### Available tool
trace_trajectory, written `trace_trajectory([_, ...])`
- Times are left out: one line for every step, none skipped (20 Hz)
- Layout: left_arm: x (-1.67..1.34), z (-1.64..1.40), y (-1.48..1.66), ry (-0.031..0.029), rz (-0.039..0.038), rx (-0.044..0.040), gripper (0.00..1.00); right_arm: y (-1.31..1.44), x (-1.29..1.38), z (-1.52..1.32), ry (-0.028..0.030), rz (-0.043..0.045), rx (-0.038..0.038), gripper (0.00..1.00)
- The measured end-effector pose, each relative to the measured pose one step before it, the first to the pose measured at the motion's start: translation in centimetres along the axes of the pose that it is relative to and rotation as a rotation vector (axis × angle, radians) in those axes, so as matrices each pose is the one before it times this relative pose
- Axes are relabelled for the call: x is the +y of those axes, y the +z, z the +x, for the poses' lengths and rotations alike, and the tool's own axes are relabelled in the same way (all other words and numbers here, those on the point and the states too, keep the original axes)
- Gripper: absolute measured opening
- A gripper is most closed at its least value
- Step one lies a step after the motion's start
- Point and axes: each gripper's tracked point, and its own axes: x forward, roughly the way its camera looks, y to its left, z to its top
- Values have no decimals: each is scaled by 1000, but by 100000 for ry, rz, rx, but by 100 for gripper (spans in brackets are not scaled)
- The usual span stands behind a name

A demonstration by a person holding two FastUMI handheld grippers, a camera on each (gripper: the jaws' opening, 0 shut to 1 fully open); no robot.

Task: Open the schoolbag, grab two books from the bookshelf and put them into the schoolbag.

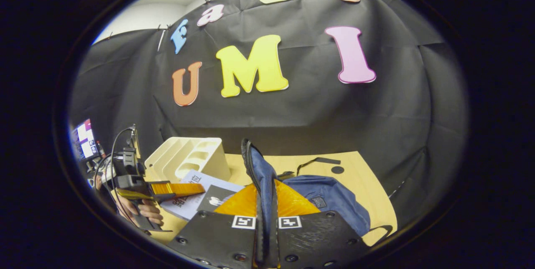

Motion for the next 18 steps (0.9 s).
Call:
trace_trajectory([-332,844,-1024,-110,1188,1032,49,-49,148,46,834,134,342,5])
trace_trajectory([-423,253,-374,-438,666,-532,49,276,154,-104,697,159,-496,5])
trace_trajectory([-102,831,-313,-303,-48,-398,49,394,81,-187,110,-83,-875,5])
trace_trajectory([-226,368,-365,-529,-227,8,49,336,-116,-88,-238,-101,-731,5])
trace_trajectory([-165,361,-540,-305,-421,310,49,53,139,-60,324,-222,-231,7])
trace_trajectory([-264,502,-564,-541,-676,-152,49,-72,69,70,135,-259,243,5])
trace_trajectory([-350,579,-518,-430,159,-271,49,-168,-21,10,199,-359,430,5])
trace_trajectory([-358,561,-576,-720,-99,-109,49,-118,34,-32,430,27,259,5])
trace_trajectory([-322,649,-542,-421,-13,137,49,-32,70,-17,432,265,-132,5])
trace_trajectory([-337,594,-500,-622,117,149,49,46,10,-4,140,132,-159,5])
trace_trajectory([-400,725,-587,-396,-33,619,49,25,-46,-139,135,28,-314,5])
trace_trajectory([-362,658,-450,-663,262,90,49,82,-124,-114,-80,-328,-388,5])
trace_trajectory([-359,646,-510,-461,175,40,49,26,-44,-68,-103,-290,-288,5])
trace_trajectory([-337,578,-582,-832,-56,287,50,83,-82,-177,6,-565,-135,5])
trace_trajectory([-187,629,-585,-683,-521,7,50,-17,-135,-134,-137,-415,-183,5])
trace_trajectory([-273,521,-451,-999,-1142,-251,50,46,-205,-46,-254,-279,-16,5])
trace_trajectory([-209,667,-563,-694,-513,504,50,-157,-65,-222,52,-135,-85,5])
trace_trajectory([-229,590,-502,-754,-614,-25,51,-46,-209,-110,-58,-46,-7,5])
